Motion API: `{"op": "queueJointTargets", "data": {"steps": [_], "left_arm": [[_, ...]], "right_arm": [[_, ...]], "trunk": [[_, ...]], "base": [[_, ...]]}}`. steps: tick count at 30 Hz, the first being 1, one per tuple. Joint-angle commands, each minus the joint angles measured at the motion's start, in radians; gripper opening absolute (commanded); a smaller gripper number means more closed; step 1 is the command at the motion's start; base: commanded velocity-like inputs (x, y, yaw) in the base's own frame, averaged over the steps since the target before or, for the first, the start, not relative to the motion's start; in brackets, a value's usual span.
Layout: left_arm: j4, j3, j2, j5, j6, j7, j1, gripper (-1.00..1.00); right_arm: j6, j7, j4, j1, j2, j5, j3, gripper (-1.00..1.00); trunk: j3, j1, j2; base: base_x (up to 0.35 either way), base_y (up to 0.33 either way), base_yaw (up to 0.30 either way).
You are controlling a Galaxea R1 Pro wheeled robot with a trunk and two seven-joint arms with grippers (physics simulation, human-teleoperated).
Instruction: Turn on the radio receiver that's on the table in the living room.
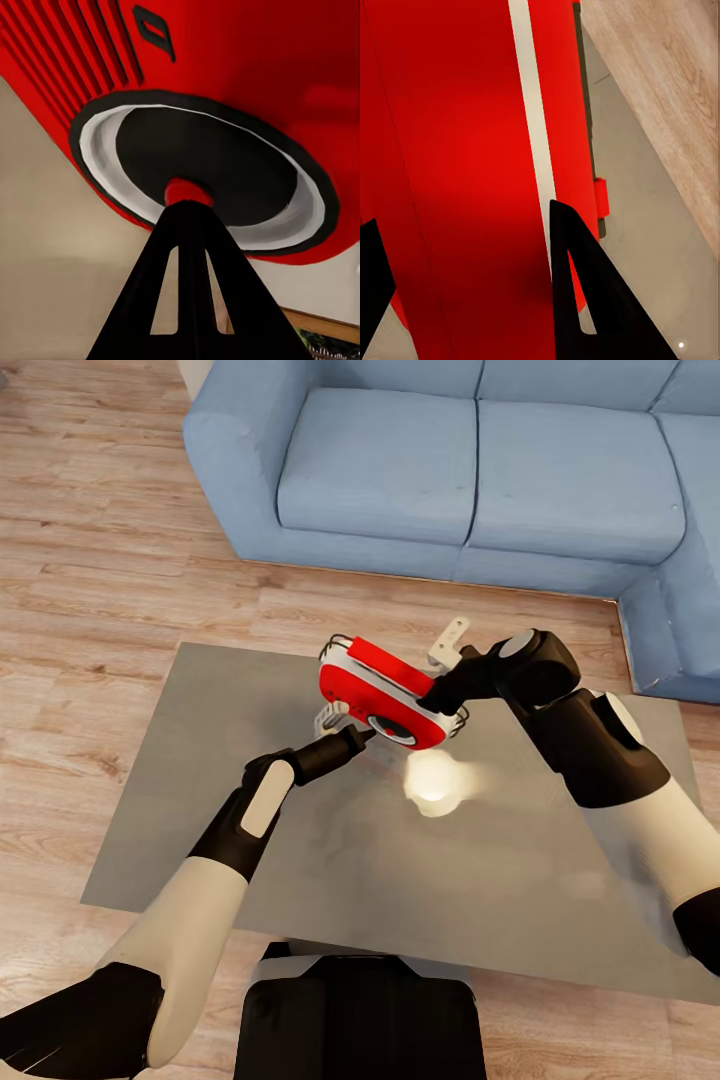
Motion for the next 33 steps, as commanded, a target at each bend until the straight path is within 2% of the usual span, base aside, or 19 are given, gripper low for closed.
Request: {"op": "queueJointTargets", "data": {"steps": [1, 9, 13, 16, 21, 24, 33], "left_arm": [[0.000, -0.001, 0.000, 0.000, 0.000, 0.000, 0.000, -1.00], [0.033, 0.000, 0.000, 0.000, -0.007, 0.000, -0.004, -1.00], [0.062, -0.002, 0.000, 0.001, -0.044, 0.000, -0.025, -1.00], [0.081, -0.031, 0.000, 0.009, -0.054, 0.000, -0.038, -1.00], [0.089, -0.077, 0.000, 0.055, -0.060, 0.000, -0.041, -1.00], [0.105, -0.085, 0.000, 0.068, -0.081, 0.000, -0.041, -1.00], [0.143, -0.088, 0.000, 0.069, -0.107, 0.000, -0.041, -1.00]], "right_arm": [[0.003, 0.006, -0.002, 0.000, 0.000, -0.006, -0.001, -1.00], [0.003, 0.026, -0.007, 0.000, -0.001, -0.006, -0.001, -1.00], [0.003, 0.029, -0.007, 0.000, -0.001, -0.006, -0.001, -1.00], [0.003, 0.029, -0.007, 0.000, -0.001, -0.006, -0.001, -1.00], [0.003, 0.029, -0.007, 0.000, 0.000, -0.006, -0.001, -1.00], [0.003, 0.029, -0.007, 0.000, 0.002, -0.006, -0.001, -1.00], [0.003, 0.029, -0.007, 0.000, 0.003, -0.005, -0.001, -1.00]], "trunk": [[0.000, 0.000, 0.000], [0.000, 0.000, 0.000], [0.000, 0.000, 0.000], [0.000, 0.000, 0.000], [0.000, 0.000, 0.000], [0.000, 0.000, 0.000], [0.000, 0.000, 0.000]], "base": [[0.000, 0.000, 0.000], [0.000, 0.000, 0.000], [0.000, 0.000, 0.000], [0.000, 0.000, 0.000], [0.000, 0.000, 0.000], [0.000, 0.000, 0.000], [0.000, 0.000, 0.000]]}}
